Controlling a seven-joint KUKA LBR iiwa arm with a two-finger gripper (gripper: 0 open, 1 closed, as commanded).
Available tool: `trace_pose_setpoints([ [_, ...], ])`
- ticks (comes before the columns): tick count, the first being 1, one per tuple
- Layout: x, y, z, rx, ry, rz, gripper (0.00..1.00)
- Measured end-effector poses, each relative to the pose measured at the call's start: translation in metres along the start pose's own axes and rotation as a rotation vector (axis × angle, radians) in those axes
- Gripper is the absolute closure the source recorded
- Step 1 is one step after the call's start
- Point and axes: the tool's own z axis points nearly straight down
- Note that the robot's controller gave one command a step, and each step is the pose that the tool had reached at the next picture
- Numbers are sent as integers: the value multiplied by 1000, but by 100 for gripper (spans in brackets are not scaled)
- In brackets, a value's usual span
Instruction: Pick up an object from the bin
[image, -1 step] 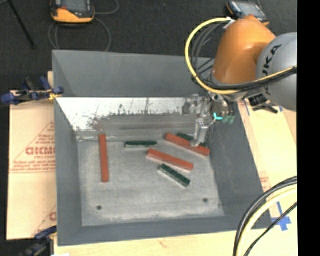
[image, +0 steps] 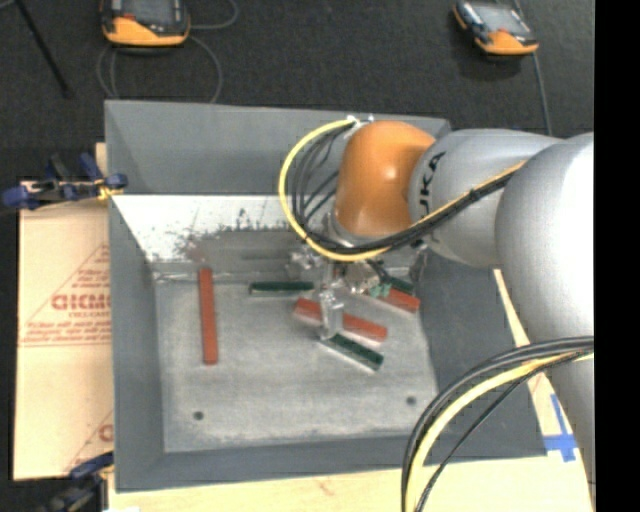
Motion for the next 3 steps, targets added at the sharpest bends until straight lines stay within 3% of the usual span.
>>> trace_pose_setpoints([
  [1, -3, -5, 7, -1, -4, 131, 0],
  [2, 5, -9, 7, 0, -6, 300, 0],
  [3, 4, -9, 6, 1, -7, 298, 100],
])
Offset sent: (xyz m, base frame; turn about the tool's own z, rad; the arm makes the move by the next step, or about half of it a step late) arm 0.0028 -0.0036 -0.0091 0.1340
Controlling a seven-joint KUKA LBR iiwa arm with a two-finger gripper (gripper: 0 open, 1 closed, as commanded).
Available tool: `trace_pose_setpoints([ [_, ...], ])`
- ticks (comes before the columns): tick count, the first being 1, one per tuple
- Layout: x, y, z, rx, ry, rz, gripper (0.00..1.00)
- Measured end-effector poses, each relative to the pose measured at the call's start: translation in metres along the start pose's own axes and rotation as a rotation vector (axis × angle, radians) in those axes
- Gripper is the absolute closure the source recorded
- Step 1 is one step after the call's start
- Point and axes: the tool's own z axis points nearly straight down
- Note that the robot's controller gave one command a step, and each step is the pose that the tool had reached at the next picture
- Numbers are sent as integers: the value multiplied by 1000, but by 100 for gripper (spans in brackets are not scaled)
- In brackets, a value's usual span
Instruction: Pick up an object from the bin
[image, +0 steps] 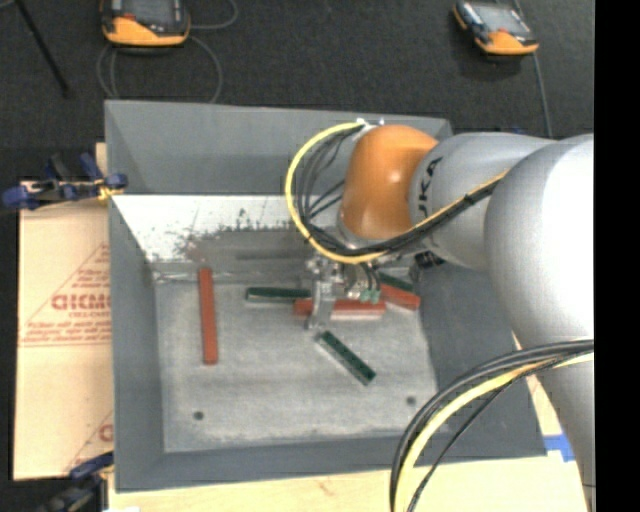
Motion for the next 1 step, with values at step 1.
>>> trace_pose_setpoints([
  [1, 13, 40, -155, 0, -7, -162, 100],
])
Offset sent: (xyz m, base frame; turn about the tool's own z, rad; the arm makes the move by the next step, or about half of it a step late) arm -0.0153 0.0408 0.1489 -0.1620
